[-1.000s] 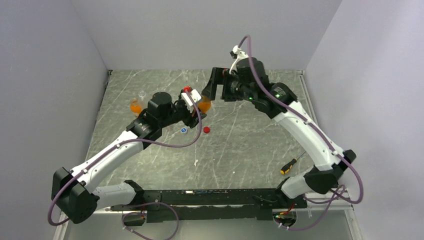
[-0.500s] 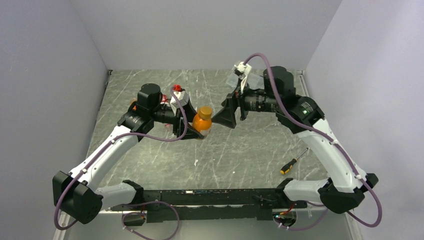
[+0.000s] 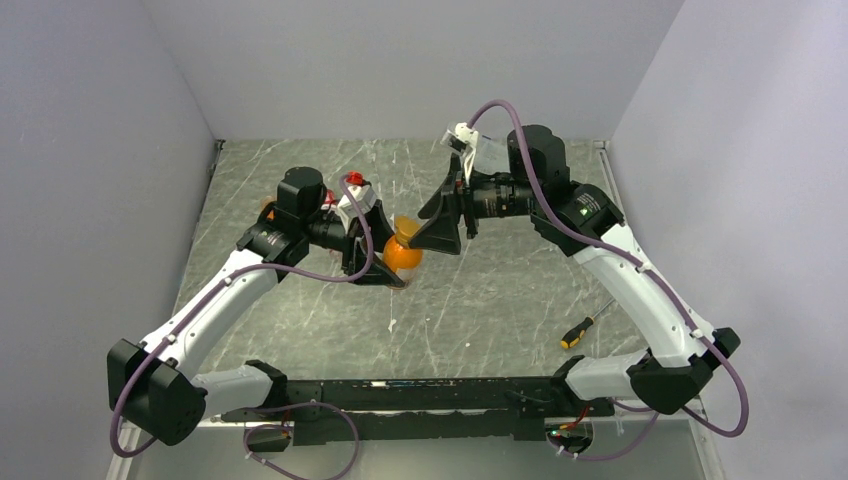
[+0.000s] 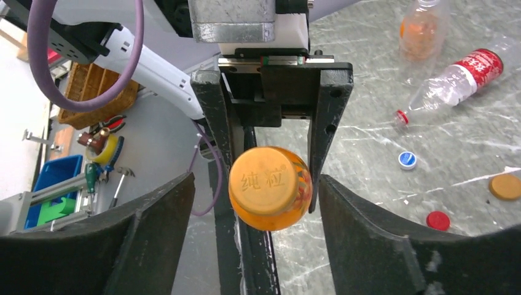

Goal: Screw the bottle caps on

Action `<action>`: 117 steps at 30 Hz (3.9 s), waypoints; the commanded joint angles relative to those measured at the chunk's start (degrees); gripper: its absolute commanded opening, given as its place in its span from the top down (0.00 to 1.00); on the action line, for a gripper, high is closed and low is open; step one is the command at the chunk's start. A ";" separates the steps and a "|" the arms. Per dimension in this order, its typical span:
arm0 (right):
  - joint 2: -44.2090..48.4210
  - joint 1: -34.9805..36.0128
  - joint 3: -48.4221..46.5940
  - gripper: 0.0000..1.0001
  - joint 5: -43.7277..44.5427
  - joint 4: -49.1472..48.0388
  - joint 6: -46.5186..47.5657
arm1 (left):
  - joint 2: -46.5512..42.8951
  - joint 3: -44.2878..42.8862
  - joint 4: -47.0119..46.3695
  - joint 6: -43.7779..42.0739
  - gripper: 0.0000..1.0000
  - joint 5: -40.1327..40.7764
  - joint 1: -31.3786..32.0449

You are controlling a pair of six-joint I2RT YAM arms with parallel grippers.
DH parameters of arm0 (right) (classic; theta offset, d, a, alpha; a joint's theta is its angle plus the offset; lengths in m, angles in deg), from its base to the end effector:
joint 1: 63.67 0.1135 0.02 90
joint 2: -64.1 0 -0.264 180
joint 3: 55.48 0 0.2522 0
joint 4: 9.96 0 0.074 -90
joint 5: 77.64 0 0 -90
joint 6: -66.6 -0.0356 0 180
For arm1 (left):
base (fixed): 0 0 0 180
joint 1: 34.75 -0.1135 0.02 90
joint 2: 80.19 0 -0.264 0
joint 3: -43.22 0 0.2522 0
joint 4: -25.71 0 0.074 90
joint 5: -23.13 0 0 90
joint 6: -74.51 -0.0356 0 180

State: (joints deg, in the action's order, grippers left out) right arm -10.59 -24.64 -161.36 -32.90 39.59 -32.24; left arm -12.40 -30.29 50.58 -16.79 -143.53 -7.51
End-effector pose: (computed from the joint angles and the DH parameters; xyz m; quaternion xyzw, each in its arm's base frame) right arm 0.1861 0.1834 0.4675 -0.4123 0.6640 0.5043 0.3672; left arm 0.2054 -0.1447 0.3561 0.5060 0.5309 -0.5945 0.3297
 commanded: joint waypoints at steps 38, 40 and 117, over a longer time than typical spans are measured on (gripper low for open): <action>-11.07 5.49 -8.93 1.00 48.40 11.24 -31.62 | -3.07 -1.80 -6.89 -8.39 1.00 69.32 11.04; -11.18 5.62 -9.09 1.00 48.11 10.38 -31.25 | -3.09 -1.31 -7.67 -8.69 1.00 69.67 11.51; -21.04 -36.29 24.36 0.50 68.68 -25.58 -10.03 | -5.48 -6.84 16.10 10.43 0.01 73.81 2.90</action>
State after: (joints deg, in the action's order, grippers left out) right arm -31.95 -60.05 -136.97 35.76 18.30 -42.40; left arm -16.36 -34.24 65.79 -6.80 -69.81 -4.36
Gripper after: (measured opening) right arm 0.455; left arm 0.994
